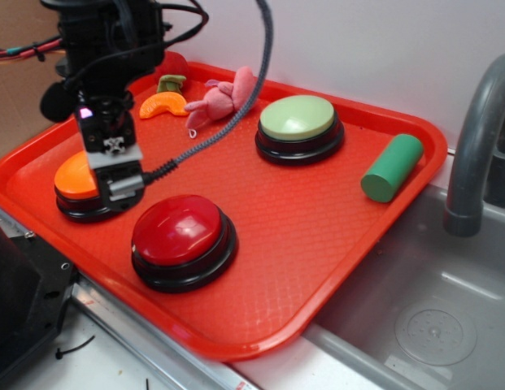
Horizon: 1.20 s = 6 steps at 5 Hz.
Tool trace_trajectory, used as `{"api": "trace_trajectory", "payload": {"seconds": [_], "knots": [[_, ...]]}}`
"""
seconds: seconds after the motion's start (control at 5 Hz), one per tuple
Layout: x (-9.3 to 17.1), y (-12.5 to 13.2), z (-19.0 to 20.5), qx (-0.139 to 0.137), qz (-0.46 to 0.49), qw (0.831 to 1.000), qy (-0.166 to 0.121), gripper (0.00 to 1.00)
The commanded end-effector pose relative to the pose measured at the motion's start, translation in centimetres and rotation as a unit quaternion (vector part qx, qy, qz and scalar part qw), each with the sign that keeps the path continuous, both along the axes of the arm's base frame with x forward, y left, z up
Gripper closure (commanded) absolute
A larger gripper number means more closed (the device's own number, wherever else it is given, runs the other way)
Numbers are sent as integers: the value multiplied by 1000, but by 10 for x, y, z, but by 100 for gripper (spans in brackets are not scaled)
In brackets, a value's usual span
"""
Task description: Push the red button.
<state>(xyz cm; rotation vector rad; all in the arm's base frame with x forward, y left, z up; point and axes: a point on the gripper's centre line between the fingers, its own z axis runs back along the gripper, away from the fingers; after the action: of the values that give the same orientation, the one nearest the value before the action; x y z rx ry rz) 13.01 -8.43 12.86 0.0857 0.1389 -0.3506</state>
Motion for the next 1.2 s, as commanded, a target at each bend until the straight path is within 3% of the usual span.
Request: {"api": "trace_trajectory", "payload": {"seconds": [0.0,0.2,0.4,0.6,1.0], "knots": [[6,-3,-21,-28,-10,997,-78,0],[24,-17,-47,12,-43,993,-111,0],[37,-20,-61,-4,-54,992,-111,0],[43,-23,-77,0,-59,995,-74,0],[33,-20,-73,-13,-49,997,-56,0]]}}
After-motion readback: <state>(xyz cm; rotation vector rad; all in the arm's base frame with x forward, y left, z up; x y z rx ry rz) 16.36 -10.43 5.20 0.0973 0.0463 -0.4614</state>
